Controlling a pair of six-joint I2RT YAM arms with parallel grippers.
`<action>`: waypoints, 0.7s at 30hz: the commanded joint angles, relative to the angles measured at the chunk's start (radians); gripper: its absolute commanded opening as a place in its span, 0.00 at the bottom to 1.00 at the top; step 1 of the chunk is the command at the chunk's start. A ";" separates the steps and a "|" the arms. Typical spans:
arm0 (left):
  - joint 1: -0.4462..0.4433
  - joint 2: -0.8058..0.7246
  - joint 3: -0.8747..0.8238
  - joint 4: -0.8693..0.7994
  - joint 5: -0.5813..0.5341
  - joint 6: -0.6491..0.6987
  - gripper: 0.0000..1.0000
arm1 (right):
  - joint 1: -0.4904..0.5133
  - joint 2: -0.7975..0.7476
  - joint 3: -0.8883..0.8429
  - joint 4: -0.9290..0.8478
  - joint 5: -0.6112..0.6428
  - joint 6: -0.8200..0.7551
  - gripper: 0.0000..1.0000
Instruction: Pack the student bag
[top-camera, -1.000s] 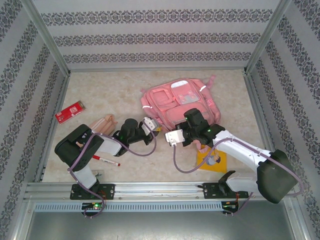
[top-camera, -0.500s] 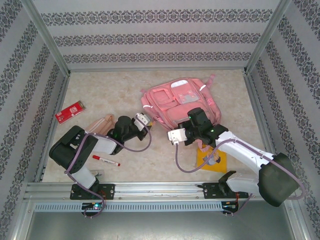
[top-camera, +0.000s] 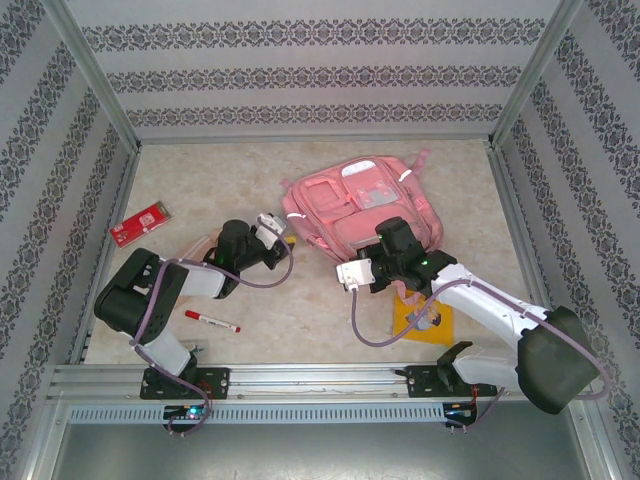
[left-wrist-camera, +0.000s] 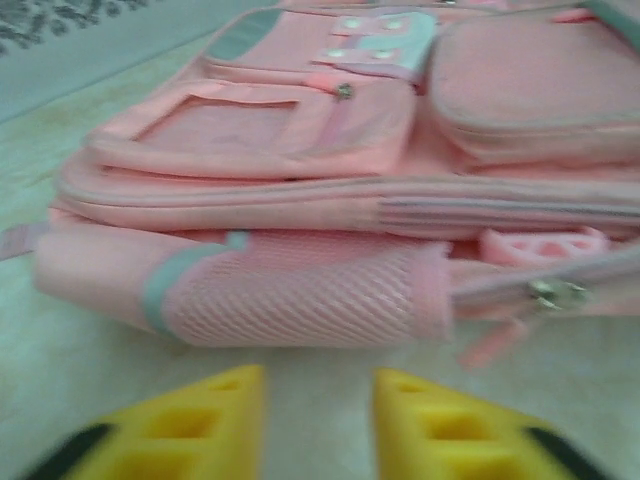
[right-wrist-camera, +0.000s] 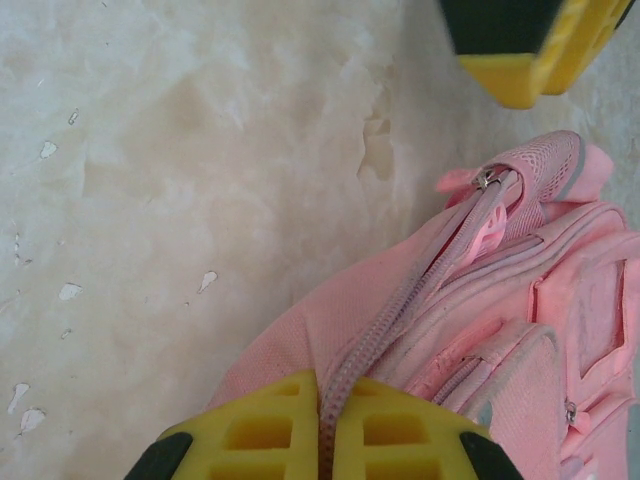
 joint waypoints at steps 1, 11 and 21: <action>-0.004 -0.026 -0.064 0.098 0.202 0.032 0.58 | -0.012 -0.030 0.000 0.039 -0.047 0.011 0.00; -0.064 0.063 0.005 0.108 0.176 0.009 0.48 | -0.012 -0.031 0.014 0.044 -0.080 0.035 0.00; -0.119 0.203 0.017 0.316 0.081 -0.068 0.42 | 0.009 -0.012 0.016 0.067 -0.104 0.061 0.00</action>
